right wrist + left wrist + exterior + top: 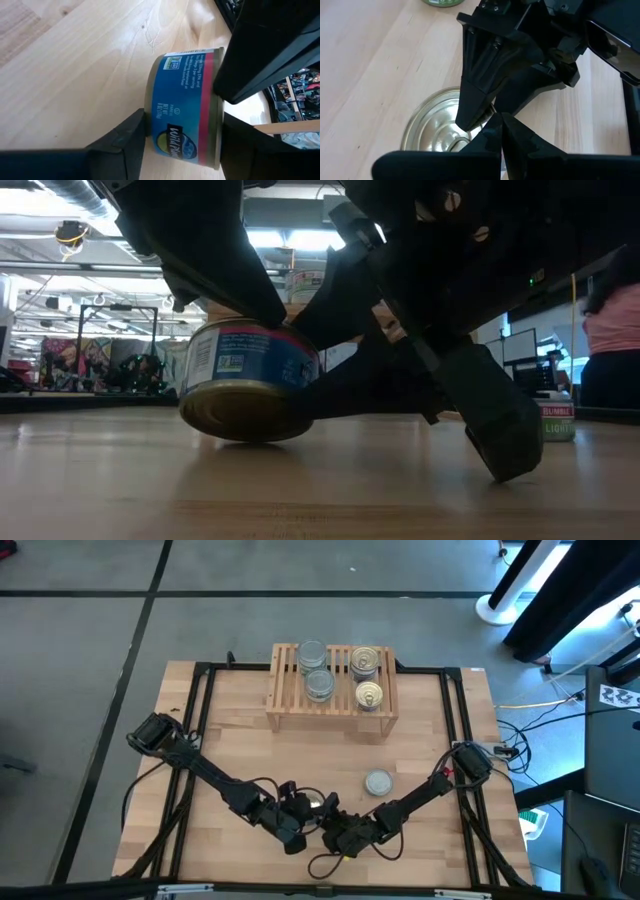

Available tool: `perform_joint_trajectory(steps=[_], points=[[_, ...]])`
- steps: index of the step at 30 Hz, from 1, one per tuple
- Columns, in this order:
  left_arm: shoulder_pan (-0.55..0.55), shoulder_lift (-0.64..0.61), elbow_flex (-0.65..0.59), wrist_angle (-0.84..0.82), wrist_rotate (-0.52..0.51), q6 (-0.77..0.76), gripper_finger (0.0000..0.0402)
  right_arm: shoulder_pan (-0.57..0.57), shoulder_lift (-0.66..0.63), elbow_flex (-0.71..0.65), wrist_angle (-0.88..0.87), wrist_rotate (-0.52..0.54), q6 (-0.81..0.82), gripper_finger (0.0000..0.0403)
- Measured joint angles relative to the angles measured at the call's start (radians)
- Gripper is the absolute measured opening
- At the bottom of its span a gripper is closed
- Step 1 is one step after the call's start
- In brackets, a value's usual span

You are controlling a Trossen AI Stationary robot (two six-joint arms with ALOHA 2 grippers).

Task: Stack canned seafood by type on shelf
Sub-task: Stack the blue pink tuna can on top of the blue pink tuna can on the shelf

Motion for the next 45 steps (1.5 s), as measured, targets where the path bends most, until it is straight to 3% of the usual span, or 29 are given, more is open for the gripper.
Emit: perform_joint_trajectory(steps=[5, 12, 17, 29, 45], points=[[0.002, -0.022, -0.001, -0.013, 0.044, 0.019, 0.0017, 0.000, 0.001, 0.001, 0.010, -0.008, 0.001, 0.0189], [0.003, -0.105, 0.000, -0.044, 0.146, 0.053, 0.0107, -0.005, 0.001, 0.002, 0.006, 0.022, 0.006, 0.0189], [-0.001, -0.164, 0.000, -0.091, 0.143, 0.090, 0.0140, -0.004, 0.001, 0.002, 0.007, 0.026, 0.005, 0.0188], [-0.012, -0.308, 0.000, -0.339, 0.165, 0.056, 0.0135, 0.020, -0.115, 0.000, -0.065, 0.070, 0.026, 0.0189], [-0.012, -0.351, 0.000, -0.400, 0.162, 0.056, 0.0133, 0.023, -0.526, 0.002, -0.512, 0.324, 0.043, 0.0189]])
